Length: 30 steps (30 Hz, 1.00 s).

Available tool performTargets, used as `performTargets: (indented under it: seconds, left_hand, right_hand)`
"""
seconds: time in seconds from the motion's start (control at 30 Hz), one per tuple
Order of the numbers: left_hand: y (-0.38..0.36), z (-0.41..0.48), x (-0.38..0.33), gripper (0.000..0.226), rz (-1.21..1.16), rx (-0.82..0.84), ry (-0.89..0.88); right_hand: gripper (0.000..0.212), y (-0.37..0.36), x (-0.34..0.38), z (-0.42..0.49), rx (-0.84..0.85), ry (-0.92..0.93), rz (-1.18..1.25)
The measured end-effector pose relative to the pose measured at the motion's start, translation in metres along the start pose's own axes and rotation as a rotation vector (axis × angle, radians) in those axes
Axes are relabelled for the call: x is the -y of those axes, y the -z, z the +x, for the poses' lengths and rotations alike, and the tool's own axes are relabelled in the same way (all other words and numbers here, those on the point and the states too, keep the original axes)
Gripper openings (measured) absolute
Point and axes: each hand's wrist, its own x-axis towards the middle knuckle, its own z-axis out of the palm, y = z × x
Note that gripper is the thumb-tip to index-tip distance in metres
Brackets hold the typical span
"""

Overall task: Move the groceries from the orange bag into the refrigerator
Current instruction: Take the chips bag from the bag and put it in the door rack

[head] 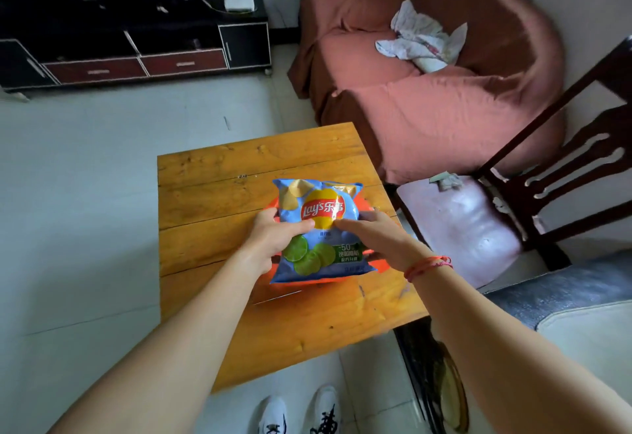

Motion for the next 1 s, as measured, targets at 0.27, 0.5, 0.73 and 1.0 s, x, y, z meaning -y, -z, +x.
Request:
performTargets:
  seconds: [0.27, 0.5, 0.73, 1.0]
  left_hand:
    - [0.04, -0.083, -0.095, 0.049, -0.005, -0.047, -0.346]
    - [0.072, -0.152, -0.174, 0.044, -0.042, -0.03, -0.644]
    - [0.106, -0.21, -0.222, 0.045, -0.071, -0.067, -0.829]
    - [0.132, -0.237, -0.229, 0.036, -0.128, -0.088, -0.875]
  right_hand:
    - [0.033, 0.02, 0.095, -0.084, -0.043, 0.287, 0.081]
    - [0.041, 0.038, 0.174, -0.158, -0.044, 0.536, 0.134]
    - [0.038, 0.042, 0.234, -0.22, 0.014, 0.748, 0.112]
    - [0.034, 0.02, 0.257, -0.235, 0.018, 0.839, 0.11]
